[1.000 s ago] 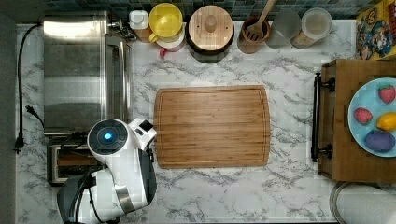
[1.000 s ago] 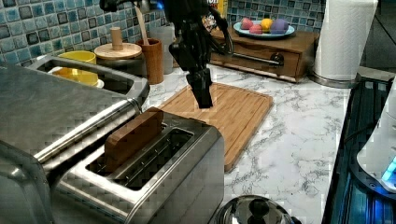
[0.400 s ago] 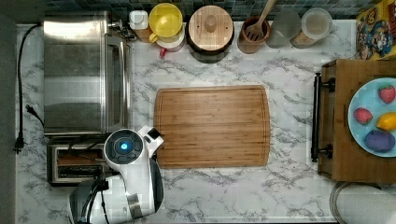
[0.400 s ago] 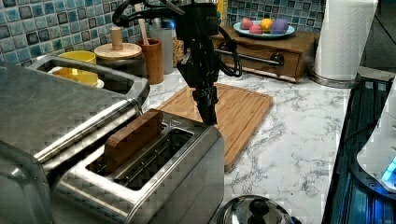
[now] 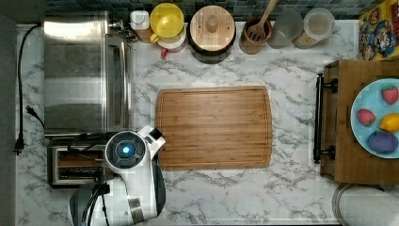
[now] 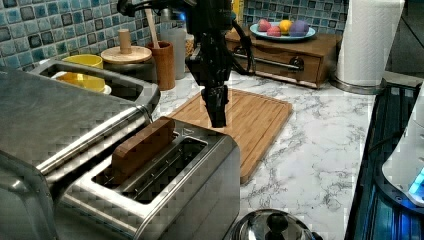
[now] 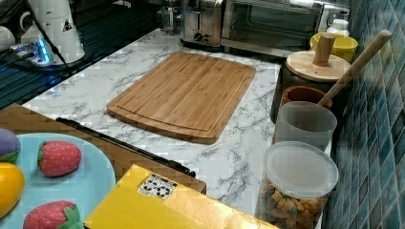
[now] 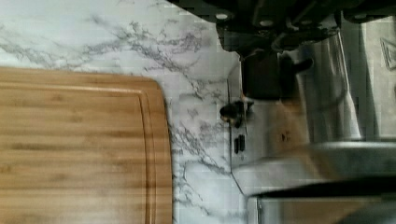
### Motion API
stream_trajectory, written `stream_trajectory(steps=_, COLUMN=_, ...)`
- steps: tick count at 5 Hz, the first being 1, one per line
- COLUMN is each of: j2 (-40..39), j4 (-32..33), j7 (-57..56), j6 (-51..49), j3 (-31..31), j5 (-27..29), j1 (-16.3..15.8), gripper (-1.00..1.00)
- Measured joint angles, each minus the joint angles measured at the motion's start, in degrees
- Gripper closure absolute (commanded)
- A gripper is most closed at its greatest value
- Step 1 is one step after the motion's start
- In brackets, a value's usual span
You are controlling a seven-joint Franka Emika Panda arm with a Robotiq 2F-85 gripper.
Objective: Turn on the toaster.
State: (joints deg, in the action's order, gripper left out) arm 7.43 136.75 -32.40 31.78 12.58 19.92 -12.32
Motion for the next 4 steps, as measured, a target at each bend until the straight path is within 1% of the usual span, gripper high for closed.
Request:
stream_trajectory(steps=1, j2=-1.2, j4=-0.1, j7=0.0, j6=0.6, j3=-0.2, j5=0.0, j1=0.0, gripper=1.00)
stream_trajectory(steps=2, j2=-4.0, j4=-0.7, j7=0.2, j6=0.6, j3=0.3, j5=-1.1, j1=0.2, gripper=1.00)
stream_trajectory(steps=3, j2=-6.7, j4=-0.8, j7=2.8, j6=4.1, j3=1.1, j5=-2.5, j1=0.3, gripper=1.00)
stream_trajectory(steps=4, j2=-9.8, j4=-1.1, j7=6.6, j6=6.5, j3=1.2, j5=-5.5, j1=-0.6, gripper=1.00)
